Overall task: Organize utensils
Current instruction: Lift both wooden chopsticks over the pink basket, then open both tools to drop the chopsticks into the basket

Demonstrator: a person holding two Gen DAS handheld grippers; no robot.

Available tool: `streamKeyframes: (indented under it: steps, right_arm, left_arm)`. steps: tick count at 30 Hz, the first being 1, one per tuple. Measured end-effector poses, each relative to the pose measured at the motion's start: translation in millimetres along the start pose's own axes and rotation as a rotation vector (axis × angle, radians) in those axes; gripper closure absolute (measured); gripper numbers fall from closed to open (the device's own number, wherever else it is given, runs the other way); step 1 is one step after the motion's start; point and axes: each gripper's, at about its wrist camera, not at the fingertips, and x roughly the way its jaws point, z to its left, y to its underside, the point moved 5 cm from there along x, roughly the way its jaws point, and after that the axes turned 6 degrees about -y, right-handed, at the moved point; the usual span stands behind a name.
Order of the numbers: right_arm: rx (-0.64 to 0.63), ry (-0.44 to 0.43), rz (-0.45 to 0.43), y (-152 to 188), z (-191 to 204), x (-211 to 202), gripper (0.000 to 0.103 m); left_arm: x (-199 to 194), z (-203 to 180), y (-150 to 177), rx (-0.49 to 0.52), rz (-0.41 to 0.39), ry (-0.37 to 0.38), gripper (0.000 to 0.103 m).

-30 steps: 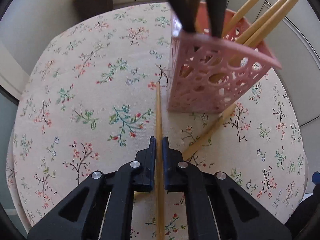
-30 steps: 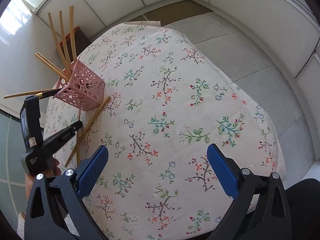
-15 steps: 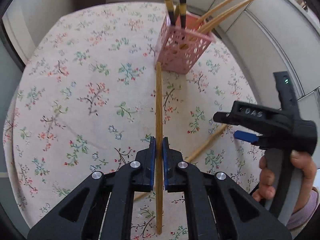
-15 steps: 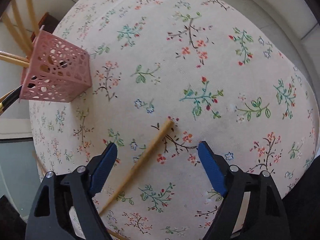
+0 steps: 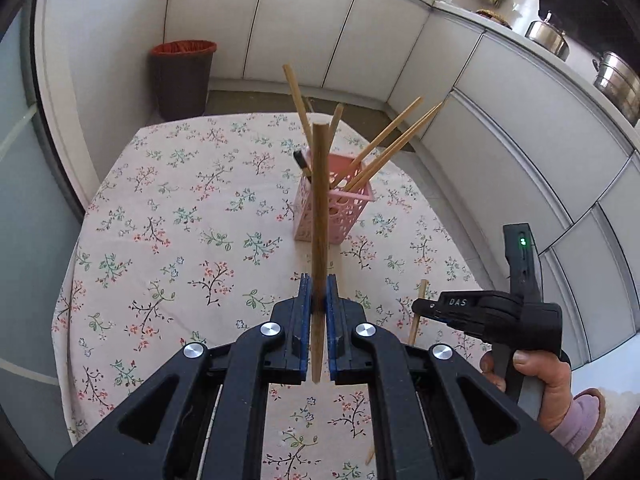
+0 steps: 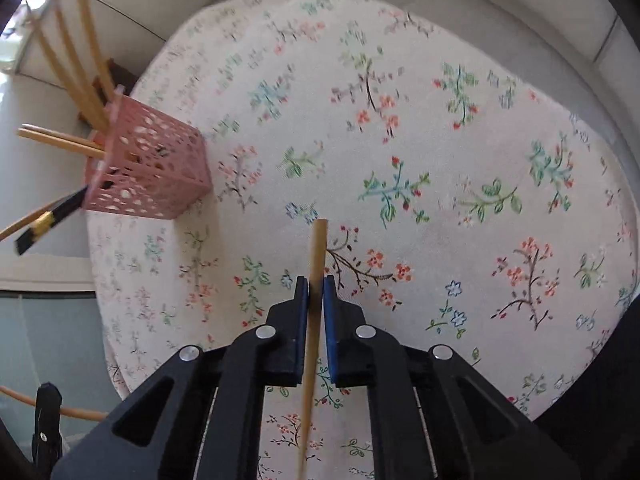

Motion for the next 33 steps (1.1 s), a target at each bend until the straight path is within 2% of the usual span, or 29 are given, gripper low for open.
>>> streamKeyframes:
  steps: [4, 8, 11, 16, 25, 29, 33]
  right_arm:
    - [-0.212, -0.049, -0.145, 0.0, 25.1, -64.6, 0.095]
    - [-0.372, -0.099, -0.280, -4.8, 54.0, -132.6, 0.095]
    - [-0.427, -0.142, -0.367, -12.7, 65.2, -182.3, 0.095]
    - [-0.465, -0.234, -0.464, -35.5, 93.6, -238.6, 0.095]
    - [-0.520, -0.329, -0.625, -85.0, 149.3, -279.8, 0.095]
    - [-0.523, -0.345, -0.661, -106.6, 170.1, -271.1, 0.095]
    - [-0.547, -0.324, -0.712, -118.3, 183.0, -249.9, 0.095]
  left_arm:
    - [-28.7, -7.0, -9.3, -0.006, -0.093, 0.004, 0.097]
    - [-52.0, -16.5, -25.8, -0.002, -0.175, -0.006, 0.097]
    - [-66.4, -26.3, -40.8, 0.015, -0.211, -0.020, 0.097]
    - [-84.9, -41.2, -67.7, 0.045, -0.270, -0.041, 0.097]
    - [-88.2, -69.5, -116.6, 0.096, -0.352, -0.076, 0.097]
    - [-73.8, -71.2, -132.5, 0.085, -0.370, -0.086, 0.097]
    - [-51.6, -69.2, -142.3, 0.067, -0.365, -0.098, 0.097]
